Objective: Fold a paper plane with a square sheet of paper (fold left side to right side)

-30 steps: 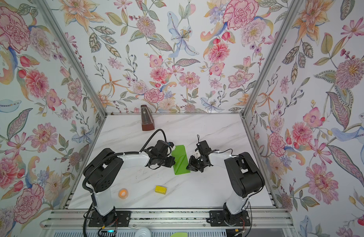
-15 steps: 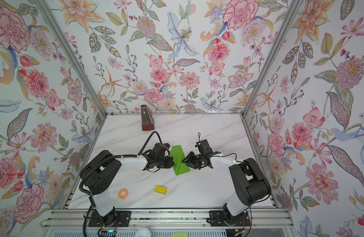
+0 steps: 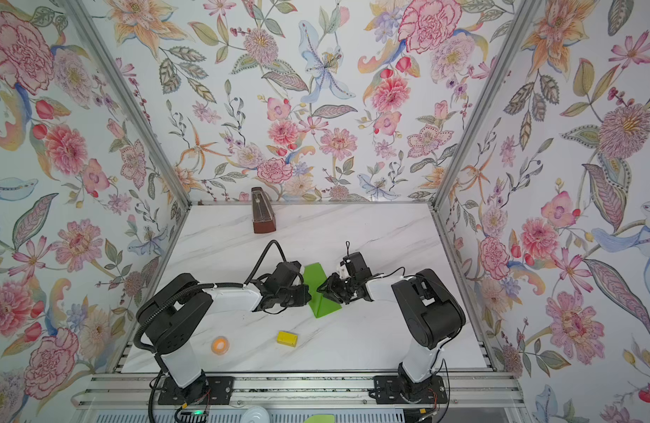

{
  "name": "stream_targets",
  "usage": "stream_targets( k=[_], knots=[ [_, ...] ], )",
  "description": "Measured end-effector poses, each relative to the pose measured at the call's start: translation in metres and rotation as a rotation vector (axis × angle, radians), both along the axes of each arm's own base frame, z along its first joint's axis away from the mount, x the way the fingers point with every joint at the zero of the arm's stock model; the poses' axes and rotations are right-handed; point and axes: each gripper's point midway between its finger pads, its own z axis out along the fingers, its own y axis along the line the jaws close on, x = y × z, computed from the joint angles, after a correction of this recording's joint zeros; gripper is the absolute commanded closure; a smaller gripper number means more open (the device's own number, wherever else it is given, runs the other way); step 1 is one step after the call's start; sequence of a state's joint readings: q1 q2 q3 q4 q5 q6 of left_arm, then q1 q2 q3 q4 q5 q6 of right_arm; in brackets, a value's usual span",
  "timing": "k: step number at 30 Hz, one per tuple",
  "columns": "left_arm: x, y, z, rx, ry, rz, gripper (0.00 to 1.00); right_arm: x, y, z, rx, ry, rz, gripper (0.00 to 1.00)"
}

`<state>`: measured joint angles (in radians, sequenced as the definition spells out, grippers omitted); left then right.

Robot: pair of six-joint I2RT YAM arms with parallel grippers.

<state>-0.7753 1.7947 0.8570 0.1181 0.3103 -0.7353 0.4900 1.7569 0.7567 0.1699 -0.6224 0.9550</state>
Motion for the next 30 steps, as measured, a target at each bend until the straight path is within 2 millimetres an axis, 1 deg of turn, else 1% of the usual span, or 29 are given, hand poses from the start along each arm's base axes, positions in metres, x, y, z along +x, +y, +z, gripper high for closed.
stream_targets(
  k=[4,7,11,13,14,17,18,19,24,28,30],
  knots=[
    [0.0,0.0001,0.0004,0.0,-0.001,0.0,1.0,0.0006,0.0024,-0.0001,0.019,-0.009,0.005,0.66],
    [-0.0001,0.0,0.0004,0.0,0.0,0.0,1.0,-0.0005,0.003,0.0002,0.027,-0.008,0.01,0.64],
    [0.0,0.0001,0.0005,0.0,0.0,0.0,1.0,-0.0012,0.0033,0.0003,0.028,-0.008,0.013,0.68],
    [0.0,0.0001,0.0005,0.001,0.0,0.0,1.0,-0.002,0.0036,0.0,0.029,-0.006,0.015,0.69],
    [-0.0001,0.0002,0.0004,0.001,0.0,0.0,1.0,-0.0028,0.0039,0.0,0.031,-0.006,0.018,0.69],
    [-0.0002,0.0001,0.0004,0.001,0.0,0.0,1.0,-0.0032,0.0045,0.0005,0.036,-0.007,0.021,0.64],
    [-0.0002,0.0,0.0004,0.001,0.001,-0.001,1.0,-0.0031,0.0047,0.0009,0.038,-0.008,0.022,0.65],
    [-0.0001,0.0001,0.0004,0.001,0.001,0.0,1.0,-0.0031,0.0047,0.0009,0.038,-0.008,0.022,0.65],
    [-0.0001,0.0001,0.0004,0.001,0.001,0.0,0.99,-0.004,0.0043,-0.002,0.033,-0.001,0.023,0.75],
    [0.0009,-0.0008,0.0022,0.0,-0.002,-0.001,0.96,-0.0056,0.0031,-0.0056,0.023,0.004,0.031,0.77],
    [0.0015,-0.0014,0.0038,-0.002,-0.006,-0.003,0.93,-0.0058,0.0027,-0.0061,0.018,0.002,0.034,0.78]
  ],
)
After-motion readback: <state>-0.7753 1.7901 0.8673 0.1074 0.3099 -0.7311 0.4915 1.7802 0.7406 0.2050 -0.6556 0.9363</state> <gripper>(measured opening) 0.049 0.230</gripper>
